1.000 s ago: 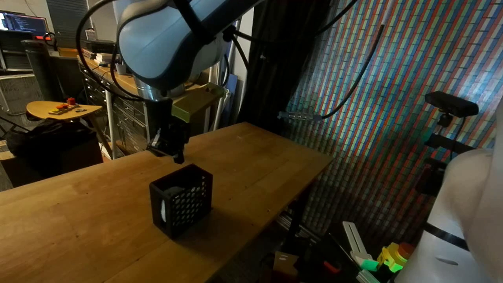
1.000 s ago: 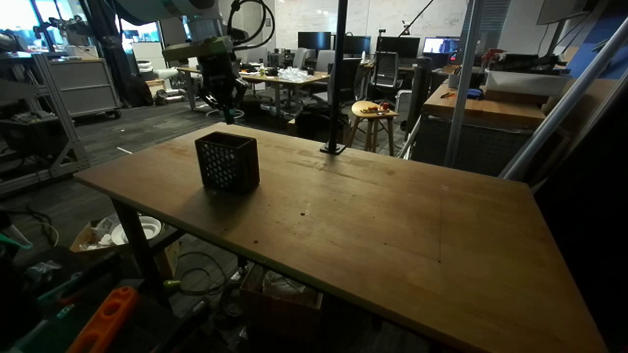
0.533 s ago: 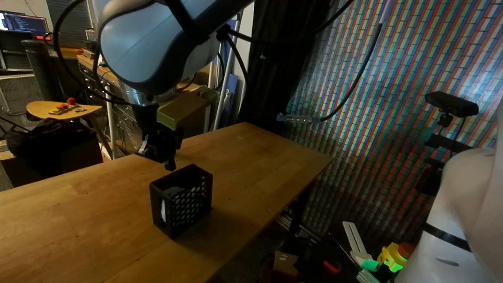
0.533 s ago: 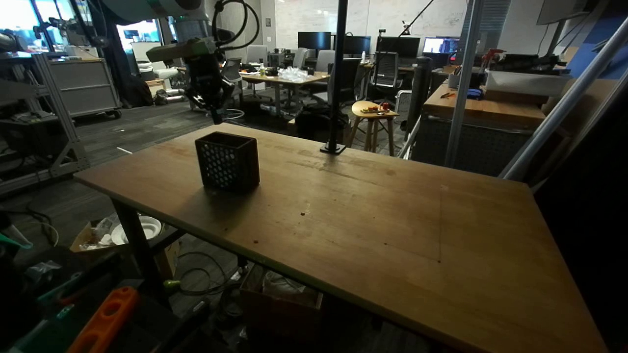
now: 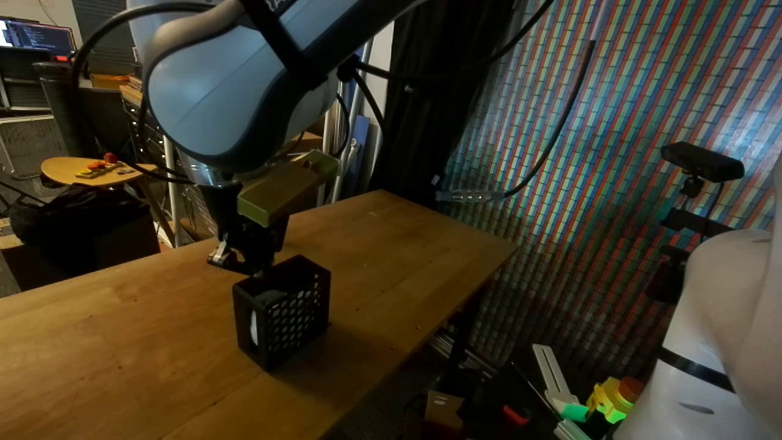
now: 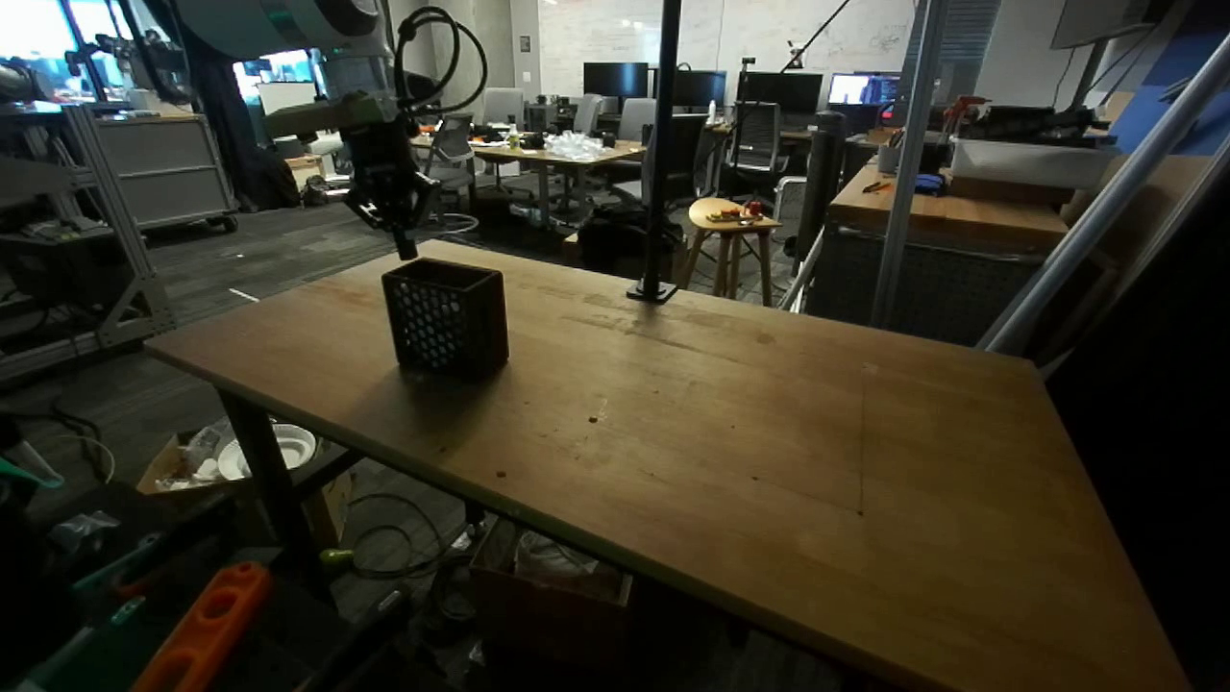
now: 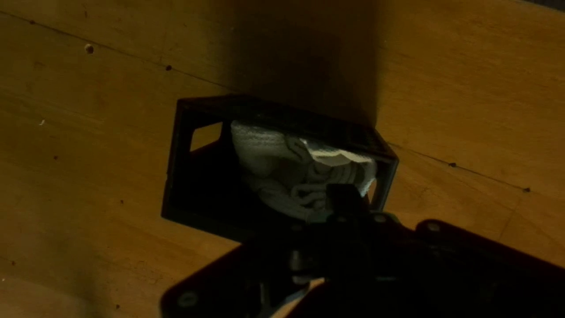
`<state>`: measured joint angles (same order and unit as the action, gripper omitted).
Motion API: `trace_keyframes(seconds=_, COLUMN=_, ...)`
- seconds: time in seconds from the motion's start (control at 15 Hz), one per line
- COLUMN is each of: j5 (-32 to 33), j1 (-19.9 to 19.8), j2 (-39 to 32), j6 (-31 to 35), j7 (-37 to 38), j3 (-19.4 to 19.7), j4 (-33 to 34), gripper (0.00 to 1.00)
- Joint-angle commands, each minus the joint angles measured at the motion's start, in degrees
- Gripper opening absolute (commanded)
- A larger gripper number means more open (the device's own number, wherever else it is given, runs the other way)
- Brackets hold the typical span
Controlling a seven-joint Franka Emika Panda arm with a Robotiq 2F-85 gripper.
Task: Put the towel in the box
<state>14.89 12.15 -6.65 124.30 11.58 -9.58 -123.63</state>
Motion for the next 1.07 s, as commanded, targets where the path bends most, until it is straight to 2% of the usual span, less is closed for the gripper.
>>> trace_keyframes(seconds=0.0, j5=0.1, j1=0.1, j2=0.7, j6=1.2, j7=0.9, j3=-0.1, j4=-1.6, gripper=0.03)
trace_keyframes(seconds=1.0, j5=-1.7, j1=-1.3, j2=-4.7, j6=8.1, j7=-2.8, j3=1.2, j4=-2.5, gripper=0.03)
